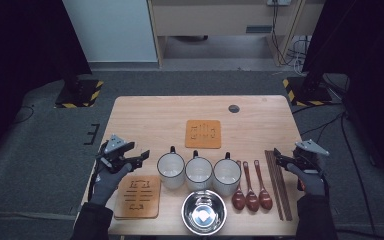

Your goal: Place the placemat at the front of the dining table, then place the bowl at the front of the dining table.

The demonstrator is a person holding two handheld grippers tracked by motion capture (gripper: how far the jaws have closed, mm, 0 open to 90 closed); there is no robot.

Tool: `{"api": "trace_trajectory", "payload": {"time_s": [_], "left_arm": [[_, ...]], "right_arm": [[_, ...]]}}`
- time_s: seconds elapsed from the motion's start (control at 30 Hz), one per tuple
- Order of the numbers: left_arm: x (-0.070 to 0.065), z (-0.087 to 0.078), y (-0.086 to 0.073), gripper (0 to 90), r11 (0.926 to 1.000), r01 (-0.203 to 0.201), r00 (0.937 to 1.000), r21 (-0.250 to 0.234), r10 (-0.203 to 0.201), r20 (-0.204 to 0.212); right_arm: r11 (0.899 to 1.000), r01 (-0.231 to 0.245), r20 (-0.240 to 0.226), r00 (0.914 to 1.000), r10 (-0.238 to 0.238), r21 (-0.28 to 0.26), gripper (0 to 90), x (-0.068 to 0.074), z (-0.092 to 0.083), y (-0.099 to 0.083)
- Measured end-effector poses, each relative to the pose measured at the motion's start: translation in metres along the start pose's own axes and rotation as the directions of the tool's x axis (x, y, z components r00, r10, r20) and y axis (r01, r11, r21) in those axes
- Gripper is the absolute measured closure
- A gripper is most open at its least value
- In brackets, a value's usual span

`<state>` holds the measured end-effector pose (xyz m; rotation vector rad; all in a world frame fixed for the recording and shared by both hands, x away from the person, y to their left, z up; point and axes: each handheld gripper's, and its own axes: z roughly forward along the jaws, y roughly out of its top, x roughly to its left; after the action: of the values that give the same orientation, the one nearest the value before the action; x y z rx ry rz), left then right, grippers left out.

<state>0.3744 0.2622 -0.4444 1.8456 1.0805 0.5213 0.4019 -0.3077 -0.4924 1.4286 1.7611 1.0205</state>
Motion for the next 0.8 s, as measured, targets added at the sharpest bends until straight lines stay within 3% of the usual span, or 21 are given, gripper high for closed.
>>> {"api": "trace_trajectory", "payload": {"time_s": [0.5,0.8], "left_arm": [[-0.016,-0.021,-0.033,29.2,0.9998,0.02,0.9976,0.005,-0.02,0.066],[-0.032,-0.02,-0.046,29.4,0.999,0.013,0.9936,0.042,-0.018,0.112]], "right_arm": [[0.999,-0.015,0.007,0.9999,0.015,0.03,11.4,-0.005,0.001,-0.013],[0.998,-0.031,0.026,0.9992,0.03,0.056,11.3,-0.013,0.004,-0.022]]}}
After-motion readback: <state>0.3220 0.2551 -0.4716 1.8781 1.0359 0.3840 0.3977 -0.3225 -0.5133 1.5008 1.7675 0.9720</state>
